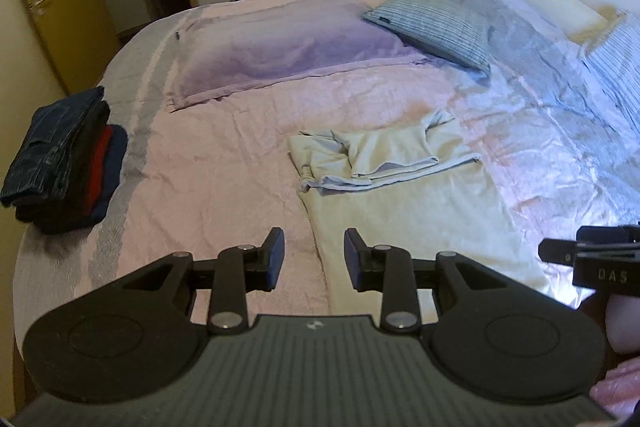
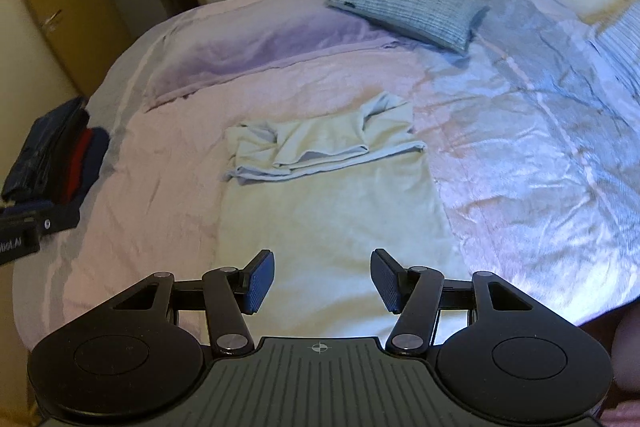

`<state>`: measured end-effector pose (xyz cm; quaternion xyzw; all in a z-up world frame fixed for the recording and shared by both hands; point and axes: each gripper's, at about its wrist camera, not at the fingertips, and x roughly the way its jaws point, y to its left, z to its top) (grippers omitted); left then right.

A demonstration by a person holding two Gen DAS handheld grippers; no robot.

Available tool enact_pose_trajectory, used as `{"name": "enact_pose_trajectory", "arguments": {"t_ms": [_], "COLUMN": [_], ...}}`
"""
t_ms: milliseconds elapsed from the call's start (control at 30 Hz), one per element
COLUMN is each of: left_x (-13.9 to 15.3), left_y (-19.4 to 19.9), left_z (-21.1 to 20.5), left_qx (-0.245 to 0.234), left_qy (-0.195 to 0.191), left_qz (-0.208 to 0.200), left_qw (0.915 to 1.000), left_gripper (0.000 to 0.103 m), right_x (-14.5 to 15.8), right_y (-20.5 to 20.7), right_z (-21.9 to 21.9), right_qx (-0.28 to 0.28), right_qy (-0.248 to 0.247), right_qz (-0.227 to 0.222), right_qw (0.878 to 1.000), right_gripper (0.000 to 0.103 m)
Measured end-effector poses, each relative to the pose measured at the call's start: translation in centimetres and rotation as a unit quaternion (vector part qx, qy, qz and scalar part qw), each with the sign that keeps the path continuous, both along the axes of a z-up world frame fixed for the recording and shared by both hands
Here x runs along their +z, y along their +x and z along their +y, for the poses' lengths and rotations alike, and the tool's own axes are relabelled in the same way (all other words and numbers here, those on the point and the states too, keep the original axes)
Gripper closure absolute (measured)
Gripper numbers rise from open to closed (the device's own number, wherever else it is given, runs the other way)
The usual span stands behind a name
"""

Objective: Fold clothes

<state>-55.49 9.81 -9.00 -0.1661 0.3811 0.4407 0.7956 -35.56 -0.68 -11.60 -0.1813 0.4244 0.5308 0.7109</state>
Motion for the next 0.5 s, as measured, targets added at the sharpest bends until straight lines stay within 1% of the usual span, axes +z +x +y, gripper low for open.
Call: {"name": "enact_pose_trajectory", "arguments": {"t_ms": [133,233,400,500], "left_x": [-0.6,-1.0,-1.8,-2.2], "left_y": [2.1,4.0,6.9,8.0], "left_z": [-1.5,-2.8,-5.1,-6.2], "left_qx": [0.017,0.024,0.035,0.04], "left_qy": [-0.005,-0.015,-0.03,-0.036], "left_qz": [0.002,0.001,0.006,0.016], "left_qw": [0.9998,0.9996,0.9989,0.9984], "left_gripper": [0.074,0.074,0.073,0.072], "right_x": [-0.4,-0.5,-0.9,-1.0], "right_y": [2.1,4.5,8.4,9.7], "right_z": [-1.0,-2.2,-3.8,-4.6], "right_qx": [0.02,0.03,0.034,0.047], "right_qy": [-0.013,-0.024,-0.04,-0.045], "right_qz": [-0.009,-0.015,-0.01,-0.008], "right_qw": [1.0,0.999,0.999,0.998], "right_gripper": [0.046,0.046,0.046,0.046]}}
